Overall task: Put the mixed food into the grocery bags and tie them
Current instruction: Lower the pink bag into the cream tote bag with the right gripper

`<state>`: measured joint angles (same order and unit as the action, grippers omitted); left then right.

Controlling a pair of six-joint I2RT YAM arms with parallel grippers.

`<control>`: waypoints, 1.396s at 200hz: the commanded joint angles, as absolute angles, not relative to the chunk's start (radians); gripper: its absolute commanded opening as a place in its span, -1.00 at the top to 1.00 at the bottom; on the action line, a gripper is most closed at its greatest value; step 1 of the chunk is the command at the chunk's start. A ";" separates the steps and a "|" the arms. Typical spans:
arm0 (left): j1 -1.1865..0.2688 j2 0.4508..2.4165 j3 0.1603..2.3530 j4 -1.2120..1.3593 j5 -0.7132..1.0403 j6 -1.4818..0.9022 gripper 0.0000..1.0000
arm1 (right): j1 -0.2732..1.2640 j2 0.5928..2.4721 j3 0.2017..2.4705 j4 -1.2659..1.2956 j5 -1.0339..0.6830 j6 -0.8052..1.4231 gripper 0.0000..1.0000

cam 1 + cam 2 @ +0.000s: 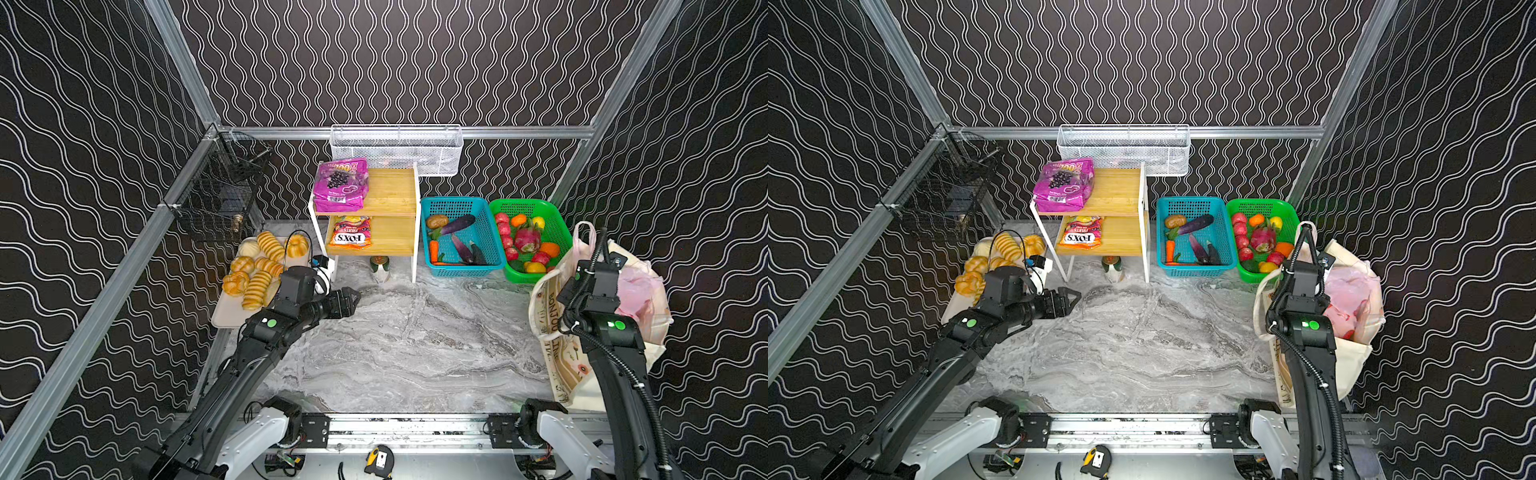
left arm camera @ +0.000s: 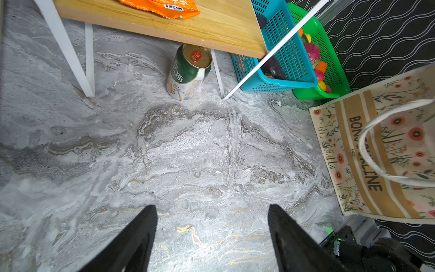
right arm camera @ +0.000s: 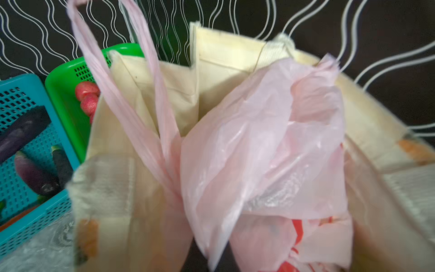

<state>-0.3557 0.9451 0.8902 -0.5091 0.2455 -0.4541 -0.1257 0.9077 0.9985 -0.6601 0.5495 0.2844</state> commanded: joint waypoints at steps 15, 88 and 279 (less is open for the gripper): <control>-0.355 0.945 0.911 -0.507 0.263 -0.450 -0.56 | -0.223 0.955 0.986 -0.701 0.458 0.435 0.88; -0.355 0.945 0.900 -0.486 0.274 -0.460 -0.56 | -0.428 0.979 1.269 -0.796 0.042 0.536 1.00; -0.355 0.956 0.899 -0.498 0.275 -0.430 -0.57 | -0.535 0.927 1.199 -0.650 -0.002 0.736 -0.62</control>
<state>-0.3557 0.9493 0.9035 -0.5274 0.2649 -0.4385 -0.5365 0.9726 1.1580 -0.6136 -0.0463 0.8761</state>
